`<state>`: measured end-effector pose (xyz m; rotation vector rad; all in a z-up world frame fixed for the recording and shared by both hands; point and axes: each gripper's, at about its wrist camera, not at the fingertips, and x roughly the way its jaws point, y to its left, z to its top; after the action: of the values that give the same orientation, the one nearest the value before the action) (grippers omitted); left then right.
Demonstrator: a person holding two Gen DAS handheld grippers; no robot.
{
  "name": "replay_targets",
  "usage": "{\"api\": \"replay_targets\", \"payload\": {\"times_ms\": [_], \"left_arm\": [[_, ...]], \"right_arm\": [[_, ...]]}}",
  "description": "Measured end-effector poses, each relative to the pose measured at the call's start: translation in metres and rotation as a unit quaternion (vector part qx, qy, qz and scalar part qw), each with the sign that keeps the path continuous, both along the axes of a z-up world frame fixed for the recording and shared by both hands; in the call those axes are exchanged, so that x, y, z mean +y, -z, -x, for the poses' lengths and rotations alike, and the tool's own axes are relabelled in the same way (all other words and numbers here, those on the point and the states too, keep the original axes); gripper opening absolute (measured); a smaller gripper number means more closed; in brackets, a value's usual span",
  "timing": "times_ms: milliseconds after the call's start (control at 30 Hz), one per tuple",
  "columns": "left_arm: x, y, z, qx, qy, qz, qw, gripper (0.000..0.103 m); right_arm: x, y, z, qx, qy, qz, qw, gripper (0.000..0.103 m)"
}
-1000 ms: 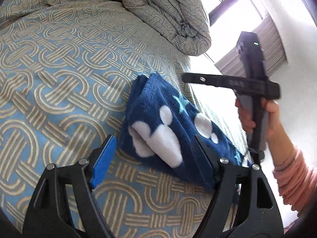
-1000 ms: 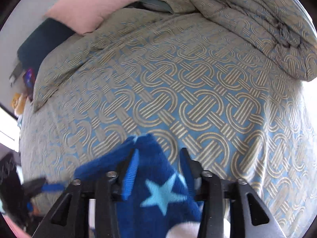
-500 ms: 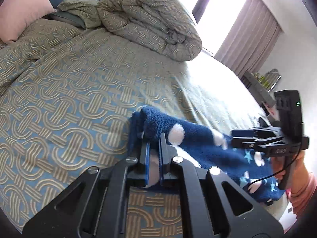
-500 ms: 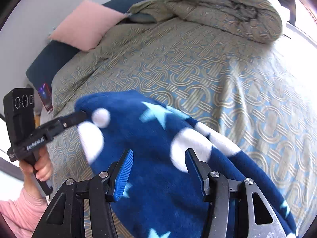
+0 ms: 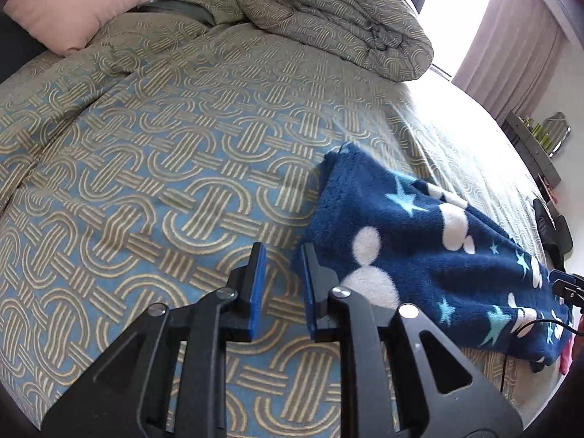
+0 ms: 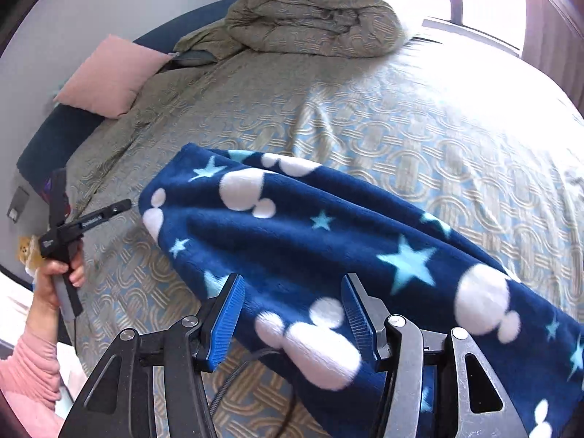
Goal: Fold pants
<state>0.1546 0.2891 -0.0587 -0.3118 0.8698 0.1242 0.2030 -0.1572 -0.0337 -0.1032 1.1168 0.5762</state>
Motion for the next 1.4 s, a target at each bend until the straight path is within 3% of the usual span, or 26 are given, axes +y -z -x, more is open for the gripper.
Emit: {"api": "replay_targets", "payload": {"times_ms": [200,300,400,467,500,533,633,733,800,867,900,933,967,1033,1133,1167,1200,1233,1300,1333,1400], "left_arm": [[-0.040,-0.019,-0.059,-0.005,0.077,-0.036,0.9964,0.067],[-0.050,-0.009,-0.100,0.030,0.090,-0.074,0.9927,0.068],[-0.044,0.005,-0.133,0.059,0.087,-0.055,0.9929,0.068],[-0.036,0.014,-0.147,0.078,0.095,-0.002,0.9924,0.050],[-0.034,0.018,-0.152,0.090,0.102,0.024,0.9904,0.014],[-0.033,0.022,-0.157,0.101,0.102,0.037,0.9889,0.010],[-0.030,0.018,-0.158,0.092,0.093,0.048,0.9902,0.009],[-0.007,-0.001,-0.154,0.041,0.051,0.114,0.9914,0.009],[0.018,-0.006,-0.156,0.016,0.015,0.163,0.9863,0.009],[0.029,0.002,-0.165,0.030,-0.019,0.146,0.9886,0.008],[0.029,0.006,-0.168,0.040,-0.034,0.108,0.9927,0.000],[0.028,0.010,-0.172,0.051,-0.041,0.072,0.9953,0.000],[0.028,0.015,-0.174,0.060,-0.042,0.059,0.9955,0.000],[0.032,0.022,-0.171,0.069,-0.042,0.073,0.9941,0.000],[0.032,0.012,-0.158,0.049,-0.029,0.088,0.9945,0.000],[0.029,0.006,-0.155,0.045,-0.016,0.087,0.9951,0.002],[0.025,-0.001,-0.153,0.041,-0.004,0.081,0.9959,0.011],[0.017,-0.009,-0.149,0.037,0.012,0.070,0.9968,0.029],[0.001,-0.021,-0.144,0.027,0.039,0.051,0.9975,0.051],[-0.008,-0.027,-0.141,0.021,0.056,0.044,0.9972,0.058],[-0.027,-0.033,-0.141,0.018,0.096,0.034,0.9947,0.061]], "right_arm": [[-0.063,0.009,-0.003,0.011,0.106,0.005,0.994,0.058],[-0.083,0.012,-0.011,0.005,0.128,0.025,0.991,0.063],[-0.100,0.015,-0.021,0.002,0.146,0.049,0.988,0.065],[-0.109,0.015,-0.024,0.002,0.158,0.049,0.986,0.066],[-0.114,0.016,-0.025,0.005,0.163,0.045,0.986,0.066],[-0.117,0.017,-0.025,0.008,0.167,0.042,0.985,0.066],[-0.124,0.024,-0.026,0.016,0.178,0.039,0.983,0.066],[-0.132,0.028,-0.026,0.023,0.195,0.026,0.980,0.066],[-0.138,0.028,-0.026,0.021,0.209,0.022,0.977,0.066],[-0.145,0.026,-0.026,0.015,0.223,0.022,0.974,0.066],[-0.148,0.025,-0.026,0.013,0.229,0.022,0.973,0.066],[-0.151,0.024,-0.026,0.011,0.236,0.021,0.971,0.066],[-0.154,0.024,-0.025,0.009,0.241,0.020,0.970,0.066],[-0.160,0.024,-0.024,0.005,0.252,0.026,0.967,0.066],[-0.167,0.027,-0.023,0.007,0.253,0.038,0.967,0.066],[-0.168,0.028,-0.025,0.009,0.247,0.043,0.968,0.066],[-0.168,0.029,-0.028,0.009,0.236,0.050,0.971,0.066],[-0.167,0.031,-0.033,0.010,0.216,0.057,0.975,0.066],[-0.165,0.036,-0.045,0.013,0.184,0.077,0.980,0.068],[-0.165,0.039,-0.051,0.010,0.172,0.096,0.980,0.071],[-0.165,0.043,-0.060,-0.001,0.154,0.134,0.979,0.075]]}}
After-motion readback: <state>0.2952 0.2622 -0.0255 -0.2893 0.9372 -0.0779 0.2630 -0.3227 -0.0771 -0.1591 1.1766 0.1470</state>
